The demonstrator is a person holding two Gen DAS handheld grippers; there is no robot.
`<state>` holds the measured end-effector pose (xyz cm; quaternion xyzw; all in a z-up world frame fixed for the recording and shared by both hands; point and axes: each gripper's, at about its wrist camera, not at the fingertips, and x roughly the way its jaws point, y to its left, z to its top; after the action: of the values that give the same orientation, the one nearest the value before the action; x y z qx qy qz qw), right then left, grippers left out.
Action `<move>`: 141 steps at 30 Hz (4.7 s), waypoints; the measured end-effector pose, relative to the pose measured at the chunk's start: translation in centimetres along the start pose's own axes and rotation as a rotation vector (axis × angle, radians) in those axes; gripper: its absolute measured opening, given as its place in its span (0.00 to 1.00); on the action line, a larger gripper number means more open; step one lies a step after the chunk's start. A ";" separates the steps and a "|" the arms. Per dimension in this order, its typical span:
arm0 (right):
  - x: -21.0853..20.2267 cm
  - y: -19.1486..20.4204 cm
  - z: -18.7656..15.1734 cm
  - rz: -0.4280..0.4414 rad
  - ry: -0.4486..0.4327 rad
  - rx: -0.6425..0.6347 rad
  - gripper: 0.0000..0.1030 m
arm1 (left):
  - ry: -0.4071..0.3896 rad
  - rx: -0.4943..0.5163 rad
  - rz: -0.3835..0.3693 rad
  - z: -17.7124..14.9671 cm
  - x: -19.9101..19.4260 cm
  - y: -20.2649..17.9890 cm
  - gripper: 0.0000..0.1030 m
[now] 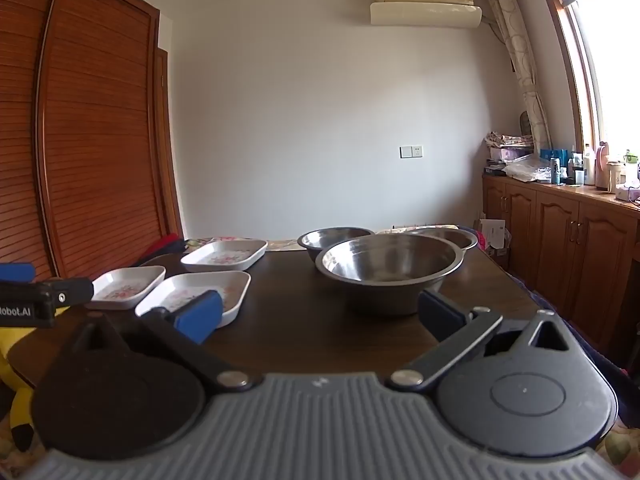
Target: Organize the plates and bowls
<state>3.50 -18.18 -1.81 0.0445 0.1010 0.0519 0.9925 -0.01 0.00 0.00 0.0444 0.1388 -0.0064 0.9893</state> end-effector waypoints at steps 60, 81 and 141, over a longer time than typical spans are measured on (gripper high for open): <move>0.2 0.2 -0.7 -0.010 0.006 -0.022 1.00 | 0.018 0.006 -0.002 -1.1 0.5 0.0 1.00; 2.4 2.6 -0.9 0.069 0.086 -0.097 1.00 | 0.098 0.029 -0.013 -1.4 2.2 1.2 1.00; 20.1 6.1 3.2 0.388 0.514 -0.187 0.38 | 0.371 -0.036 -0.152 0.9 16.4 5.4 0.48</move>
<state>23.14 -10.18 -2.02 -0.0429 0.3326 0.2582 0.9060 16.17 5.25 -3.22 0.0167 0.3217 -0.0704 0.9441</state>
